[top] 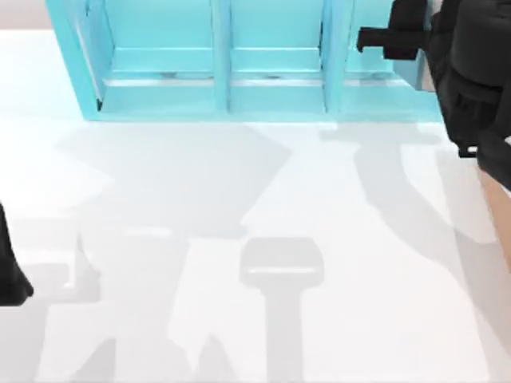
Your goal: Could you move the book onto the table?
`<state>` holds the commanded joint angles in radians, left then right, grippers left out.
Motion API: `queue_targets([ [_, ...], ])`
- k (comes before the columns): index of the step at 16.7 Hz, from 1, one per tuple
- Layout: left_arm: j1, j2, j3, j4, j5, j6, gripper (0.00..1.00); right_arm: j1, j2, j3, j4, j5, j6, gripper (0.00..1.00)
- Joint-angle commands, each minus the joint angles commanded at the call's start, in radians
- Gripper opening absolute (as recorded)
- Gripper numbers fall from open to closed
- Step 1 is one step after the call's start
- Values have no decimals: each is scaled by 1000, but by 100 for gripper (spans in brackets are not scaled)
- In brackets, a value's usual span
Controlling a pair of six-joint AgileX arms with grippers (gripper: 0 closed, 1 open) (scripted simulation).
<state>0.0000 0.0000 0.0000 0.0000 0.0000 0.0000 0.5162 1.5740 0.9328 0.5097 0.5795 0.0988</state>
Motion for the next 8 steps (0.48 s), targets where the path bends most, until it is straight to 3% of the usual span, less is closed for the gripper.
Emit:
queue_targets([
  [4, 0, 0, 0, 0, 0, 0, 100, 67, -217, -88, -128, 52, 0, 0],
  [8, 0, 0, 0, 0, 0, 0, 100, 88, -267, -110, -164, 68, 0, 0],
])
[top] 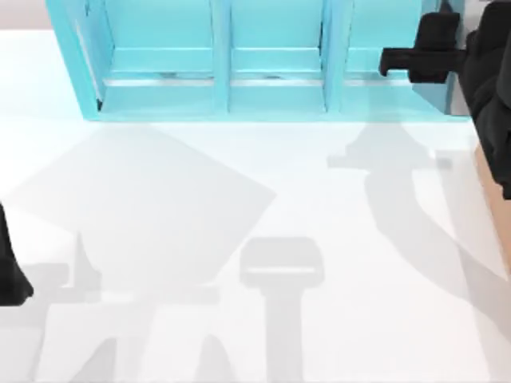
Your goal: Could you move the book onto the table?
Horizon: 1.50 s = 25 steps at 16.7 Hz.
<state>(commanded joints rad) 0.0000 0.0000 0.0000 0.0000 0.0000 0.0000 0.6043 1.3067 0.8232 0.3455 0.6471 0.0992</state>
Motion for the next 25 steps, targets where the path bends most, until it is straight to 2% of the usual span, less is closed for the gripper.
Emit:
queue_targets([
  [5, 0, 0, 0, 0, 0, 0, 100, 0, 11, -1, 9, 0, -11, 0],
  [9, 0, 0, 0, 0, 0, 0, 100, 49, 70, -21, 73, 18, -163, 0],
  [12, 0, 0, 0, 0, 0, 0, 100, 102, 143, -60, 145, 41, -387, 0],
  [20, 0, 0, 0, 0, 0, 0, 100, 233, 315, -220, 344, 84, -1141, 0],
  [23, 0, 0, 0, 0, 0, 0, 100, 262, 344, -268, 396, 89, -1305, 0],
  [25, 0, 0, 0, 0, 0, 0, 100, 273, 353, -287, 417, 90, -1361, 0],
])
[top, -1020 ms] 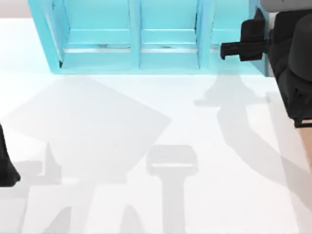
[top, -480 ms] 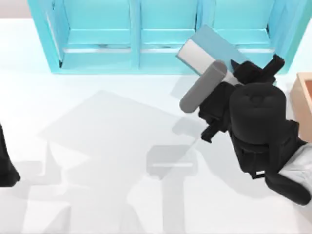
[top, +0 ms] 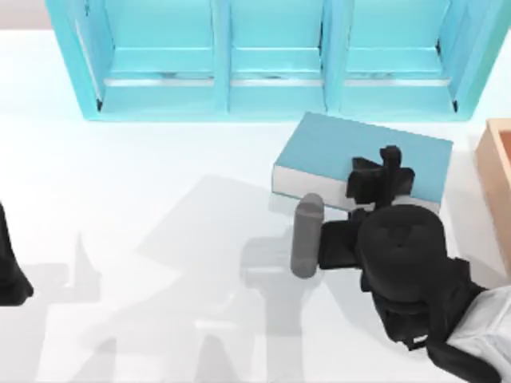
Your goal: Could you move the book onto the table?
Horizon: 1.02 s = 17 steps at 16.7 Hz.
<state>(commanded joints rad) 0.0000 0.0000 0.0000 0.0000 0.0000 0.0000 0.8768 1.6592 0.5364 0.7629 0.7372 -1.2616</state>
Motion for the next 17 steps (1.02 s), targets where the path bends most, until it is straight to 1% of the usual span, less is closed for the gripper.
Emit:
queue_targets([
  [13, 0, 0, 0, 0, 0, 0, 100, 12, -6, -15, -5, 11, -3, 0],
  [17, 0, 0, 0, 0, 0, 0, 100, 12, 34, -24, 48, 11, 2, 0],
])
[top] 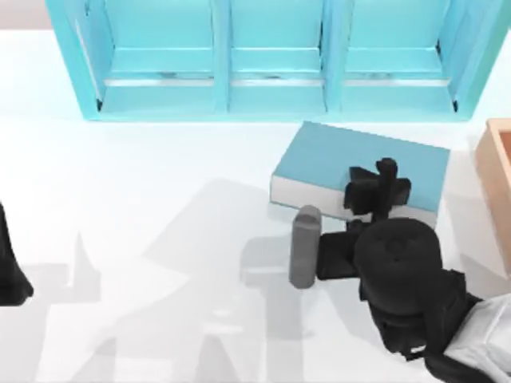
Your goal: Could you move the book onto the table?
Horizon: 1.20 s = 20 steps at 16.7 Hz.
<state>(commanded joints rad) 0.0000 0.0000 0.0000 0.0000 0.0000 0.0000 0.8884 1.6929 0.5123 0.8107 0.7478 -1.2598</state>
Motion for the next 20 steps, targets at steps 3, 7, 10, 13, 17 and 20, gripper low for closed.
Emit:
queue_targets([
  [3, 0, 0, 0, 0, 0, 0, 100, 0, 63, -17, 74, 1, 0, 0],
  [7, 0, 0, 0, 0, 0, 0, 100, 1, 99, -25, 120, 3, -4, 0],
  [10, 0, 0, 0, 0, 0, 0, 100, 1, 99, -25, 120, 3, -4, 8],
  [13, 0, 0, 0, 0, 0, 0, 100, 1, 99, -25, 120, 3, -4, 30],
  [17, 0, 0, 0, 0, 0, 0, 100, 1, 99, -25, 120, 3, -4, 60],
  [20, 0, 0, 0, 0, 0, 0, 100, 1, 99, -25, 120, 3, -4, 83],
])
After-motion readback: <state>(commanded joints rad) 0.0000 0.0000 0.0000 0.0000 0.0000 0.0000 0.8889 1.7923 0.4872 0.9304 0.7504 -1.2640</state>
